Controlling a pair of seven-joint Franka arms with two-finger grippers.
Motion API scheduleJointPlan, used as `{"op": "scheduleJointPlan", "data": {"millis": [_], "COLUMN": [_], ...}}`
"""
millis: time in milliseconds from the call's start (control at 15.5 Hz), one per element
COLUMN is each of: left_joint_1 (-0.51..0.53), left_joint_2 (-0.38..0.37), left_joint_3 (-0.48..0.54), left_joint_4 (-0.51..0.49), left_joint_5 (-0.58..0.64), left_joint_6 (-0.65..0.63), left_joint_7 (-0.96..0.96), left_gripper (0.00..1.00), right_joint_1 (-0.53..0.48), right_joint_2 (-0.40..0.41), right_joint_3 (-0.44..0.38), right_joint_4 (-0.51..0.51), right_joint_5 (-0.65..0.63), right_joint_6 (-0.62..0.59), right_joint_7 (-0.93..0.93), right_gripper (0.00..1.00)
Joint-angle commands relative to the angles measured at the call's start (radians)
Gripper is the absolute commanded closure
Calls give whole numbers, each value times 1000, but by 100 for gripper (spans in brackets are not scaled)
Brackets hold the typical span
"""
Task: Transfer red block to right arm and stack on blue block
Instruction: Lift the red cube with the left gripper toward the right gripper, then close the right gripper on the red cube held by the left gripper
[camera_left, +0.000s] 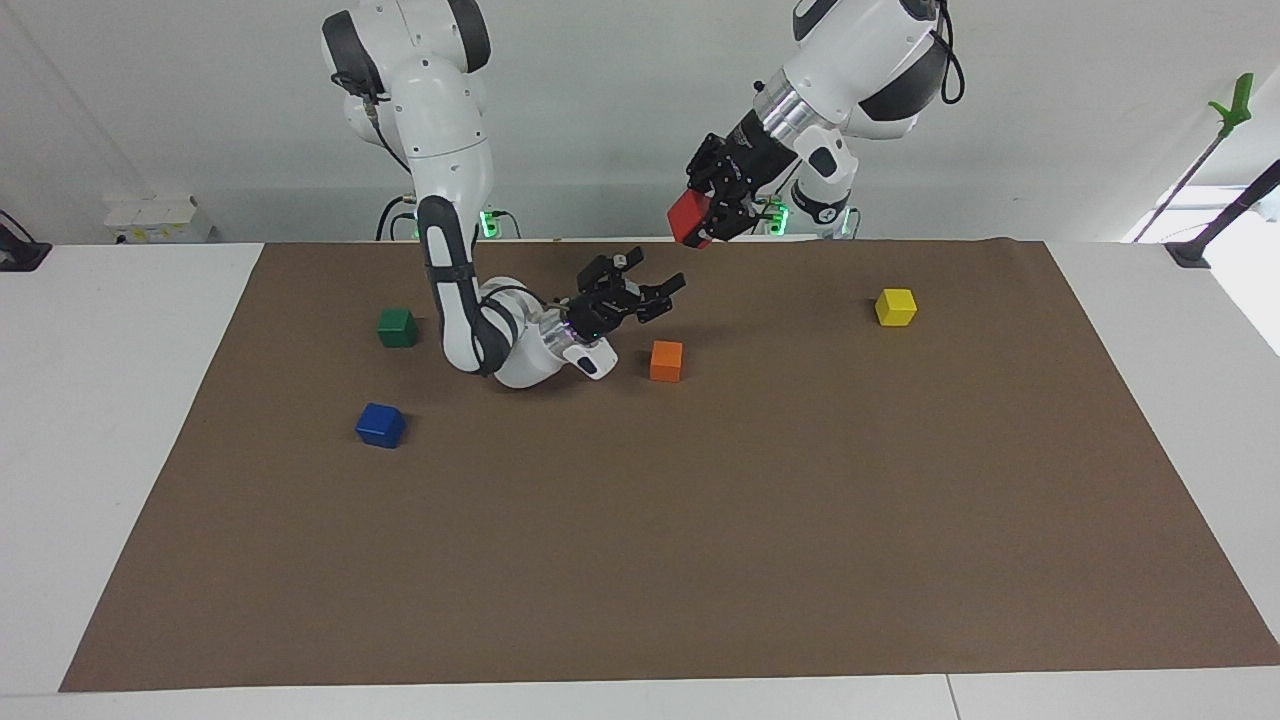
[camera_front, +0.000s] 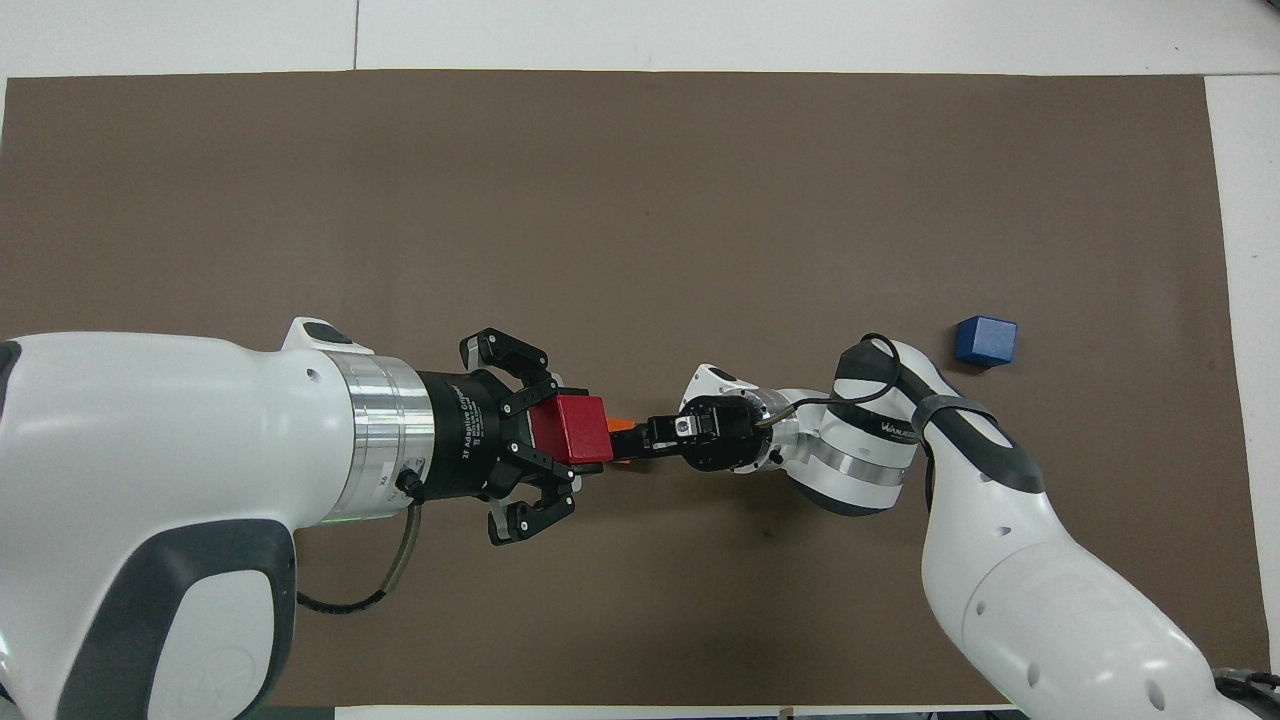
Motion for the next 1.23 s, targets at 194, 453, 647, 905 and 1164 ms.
{"op": "scheduleJointPlan", "data": {"millis": [194,453,647,905,1164], "left_joint_1": [2,2,-2,-6,0], "left_joint_2": [-41,-43,-43,-52,-55], "left_joint_3": [9,9,9,9,9], "left_joint_4": [-43,-43,-45,-60,-63], "left_joint_5": [-21,-21,-21,-21,-21], "left_joint_6": [1,1,11,16,10], "left_joint_7": [-5,-7,-8,-10,-10], "left_gripper": [100,100,100,100,100], "right_joint_1": [-5,22,60,62,64], "right_joint_2": [-105,-117,-117,-135,-166], "right_joint_3": [4,19,22,24,25], "right_joint_4": [-9,-8,-6,-8,-14], "right_joint_5": [28,101,161,166,176], "right_joint_6": [95,115,120,124,172], "right_joint_7": [269,286,280,317,334], "right_gripper": [1,1,1,1,16]}}
